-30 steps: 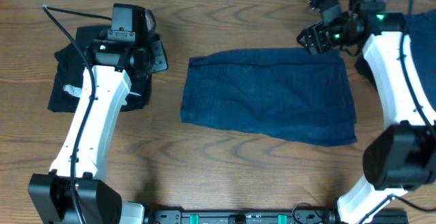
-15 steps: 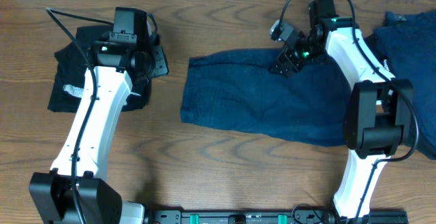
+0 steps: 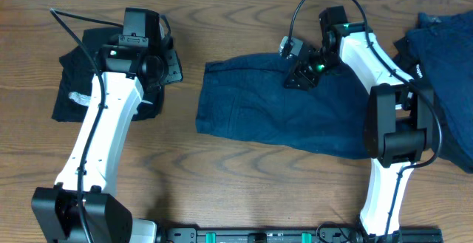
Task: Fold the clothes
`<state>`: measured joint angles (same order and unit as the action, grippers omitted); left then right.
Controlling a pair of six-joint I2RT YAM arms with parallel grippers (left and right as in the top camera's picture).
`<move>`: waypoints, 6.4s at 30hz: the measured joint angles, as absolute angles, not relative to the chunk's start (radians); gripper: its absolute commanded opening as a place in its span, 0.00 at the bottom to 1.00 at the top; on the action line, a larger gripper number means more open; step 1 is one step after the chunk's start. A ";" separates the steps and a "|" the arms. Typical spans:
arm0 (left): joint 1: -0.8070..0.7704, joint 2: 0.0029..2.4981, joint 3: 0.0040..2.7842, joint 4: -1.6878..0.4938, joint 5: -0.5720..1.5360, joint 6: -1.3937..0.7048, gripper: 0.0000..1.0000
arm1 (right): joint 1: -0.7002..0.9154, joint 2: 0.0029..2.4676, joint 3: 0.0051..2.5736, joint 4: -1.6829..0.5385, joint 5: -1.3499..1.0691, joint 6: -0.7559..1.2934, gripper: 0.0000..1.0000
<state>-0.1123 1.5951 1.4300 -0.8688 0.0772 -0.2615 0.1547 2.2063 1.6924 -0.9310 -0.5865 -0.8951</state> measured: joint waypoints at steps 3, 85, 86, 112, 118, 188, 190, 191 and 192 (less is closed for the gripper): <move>-0.112 1.595 1.430 -0.868 0.077 -0.262 0.45 | 0.157 2.208 1.692 -0.929 -0.573 -0.898 0.54; -0.239 1.775 1.412 -0.811 0.263 -0.231 0.30 | 0.190 2.380 1.838 -0.593 -0.455 -0.609 0.01; -0.238 1.775 1.412 -0.811 0.264 -0.231 0.30 | 0.190 2.379 1.838 -0.585 -0.454 -0.605 0.01; -0.455 1.952 1.412 -0.418 0.363 -0.304 0.06 | 0.208 2.378 1.838 -0.367 -0.385 -0.456 0.01; -0.543 1.987 1.410 -0.353 0.431 -0.318 0.06 | 0.213 2.378 1.838 -0.317 -0.317 -0.402 0.01; -0.607 2.172 1.407 0.120 0.299 -0.319 0.06 | 0.218 2.448 1.838 -0.138 -0.200 -0.280 0.01; -0.609 2.174 1.407 0.139 0.276 -0.319 0.06 | 0.218 2.448 1.838 -0.142 -0.200 -0.280 0.01; -0.609 2.179 1.407 0.151 0.267 -0.319 0.06 | 0.218 2.448 1.838 -0.144 -0.200 -0.280 0.01; -0.610 2.186 1.408 0.162 0.259 -0.318 0.06 | 0.218 2.448 1.838 -0.146 -0.200 -0.280 0.01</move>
